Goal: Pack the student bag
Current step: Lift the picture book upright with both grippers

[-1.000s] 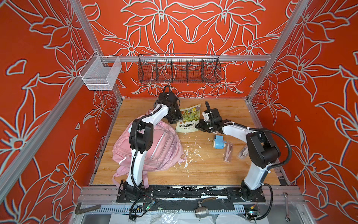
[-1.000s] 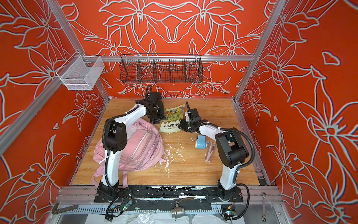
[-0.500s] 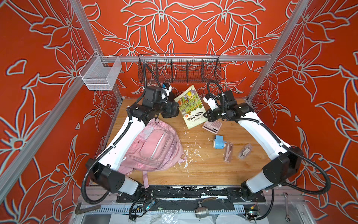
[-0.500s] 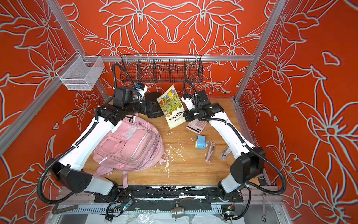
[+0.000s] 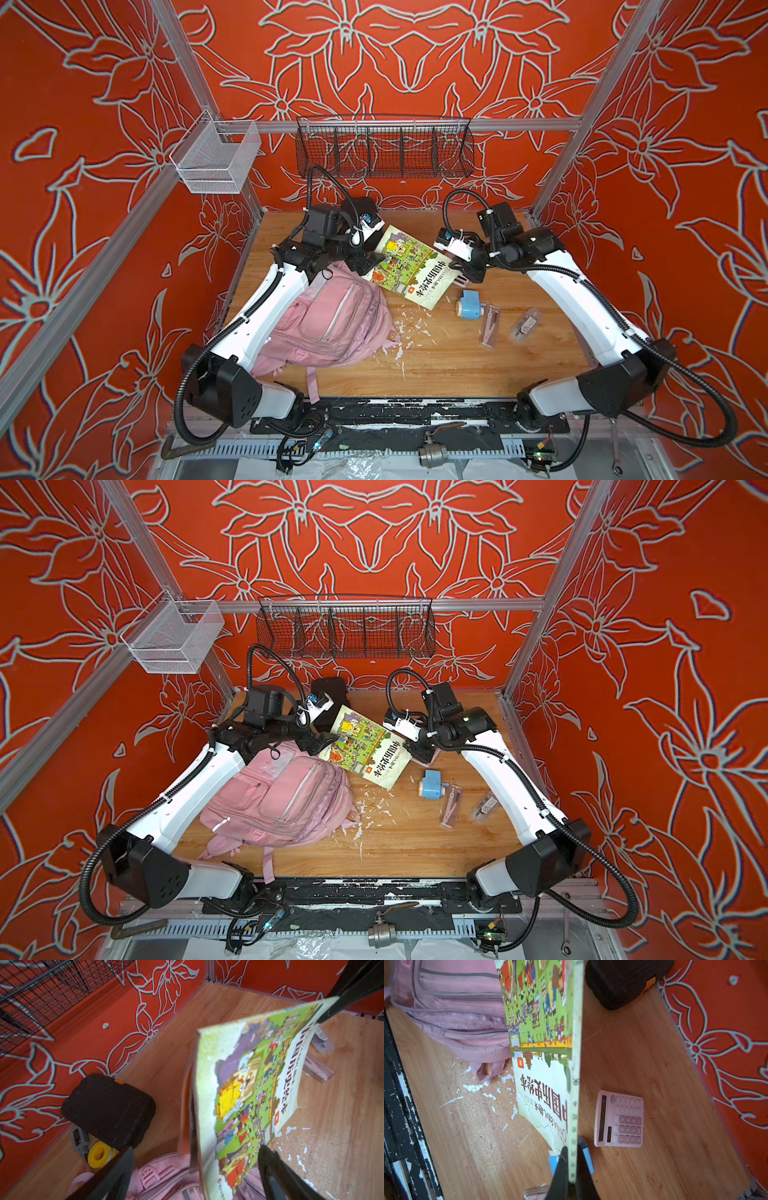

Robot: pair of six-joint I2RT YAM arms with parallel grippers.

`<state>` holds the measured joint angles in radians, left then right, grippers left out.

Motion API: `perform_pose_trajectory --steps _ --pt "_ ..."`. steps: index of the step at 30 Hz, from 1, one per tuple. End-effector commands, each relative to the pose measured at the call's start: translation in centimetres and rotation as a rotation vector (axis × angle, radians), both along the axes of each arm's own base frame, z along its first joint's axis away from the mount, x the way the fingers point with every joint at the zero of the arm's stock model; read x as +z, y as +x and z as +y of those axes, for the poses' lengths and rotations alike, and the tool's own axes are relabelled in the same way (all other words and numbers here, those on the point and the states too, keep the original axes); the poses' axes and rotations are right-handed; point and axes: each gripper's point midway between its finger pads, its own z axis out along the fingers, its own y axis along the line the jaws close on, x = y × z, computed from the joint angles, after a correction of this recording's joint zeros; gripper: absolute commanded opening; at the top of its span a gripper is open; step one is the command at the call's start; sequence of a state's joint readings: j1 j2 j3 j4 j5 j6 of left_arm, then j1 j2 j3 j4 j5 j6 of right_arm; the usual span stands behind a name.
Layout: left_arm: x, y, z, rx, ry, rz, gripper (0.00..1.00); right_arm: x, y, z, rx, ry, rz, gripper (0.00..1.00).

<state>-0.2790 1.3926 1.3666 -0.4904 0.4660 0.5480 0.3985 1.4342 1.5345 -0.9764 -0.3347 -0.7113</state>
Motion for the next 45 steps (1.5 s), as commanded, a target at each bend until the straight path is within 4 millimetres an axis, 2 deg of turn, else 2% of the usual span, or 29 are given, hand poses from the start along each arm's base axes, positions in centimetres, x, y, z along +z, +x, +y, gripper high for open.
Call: perform_pose_trajectory --steps 1,8,11,16,17,19,20,22,25,26,29,32,37,45 --pt "1.7 -0.9 -1.1 -0.144 -0.080 -0.032 0.91 1.0 -1.0 0.8 0.132 0.014 -0.064 0.00" --pt "0.9 -1.4 -1.9 -0.210 -0.150 0.054 0.84 2.4 -1.3 2.1 0.229 0.072 -0.117 0.00" --pt "0.4 -1.7 -2.2 -0.237 -0.159 0.095 0.77 2.9 -1.2 2.5 0.248 0.086 -0.130 0.00" --pt "0.8 -2.9 -2.8 -0.304 -0.187 0.130 0.45 3.6 -0.8 2.9 0.258 0.097 -0.128 0.00" --pt "0.9 -3.1 -2.9 -0.313 -0.189 0.135 0.35 3.8 -0.6 3.0 0.261 0.100 -0.131 0.00" --pt "1.1 -3.6 -3.0 -0.339 -0.195 0.152 0.03 4.1 0.0 3.2 0.249 0.106 -0.148 0.00" --pt "1.3 -3.7 -3.1 -0.342 -0.204 0.168 0.00 4.3 0.2 3.2 0.249 0.107 -0.158 0.00" --pt "2.2 -3.8 -3.3 -0.347 -0.230 0.182 0.00 4.5 1.4 2.9 0.202 0.097 -0.180 0.00" --pt "4.0 -3.1 -3.5 -0.318 -0.286 0.185 0.00 4.9 3.3 1.9 0.107 0.113 -0.212 0.52" --pt "4.8 -2.8 -3.5 -0.305 -0.310 0.184 0.00 5.4 4.2 1.3 0.058 0.153 -0.220 0.64" --pt "6.7 -1.4 -3.3 -0.245 -0.378 0.203 0.00 7.4 5.7 -0.3 -0.046 0.372 -0.206 0.82" --pt "8.5 -0.4 -3.4 -0.216 -0.444 0.240 0.00 9.0 6.6 -1.9 -0.105 0.593 -0.163 0.90" --pt "10.7 -0.3 -4.1 -0.259 -0.528 0.290 0.00 8.9 7.3 -2.6 -0.115 0.797 -0.091 0.90" --pt "10.5 -0.1 -5.5 -0.320 -0.573 0.381 0.00 9.6 6.7 -1.0 0.017 0.962 -0.025 0.87"
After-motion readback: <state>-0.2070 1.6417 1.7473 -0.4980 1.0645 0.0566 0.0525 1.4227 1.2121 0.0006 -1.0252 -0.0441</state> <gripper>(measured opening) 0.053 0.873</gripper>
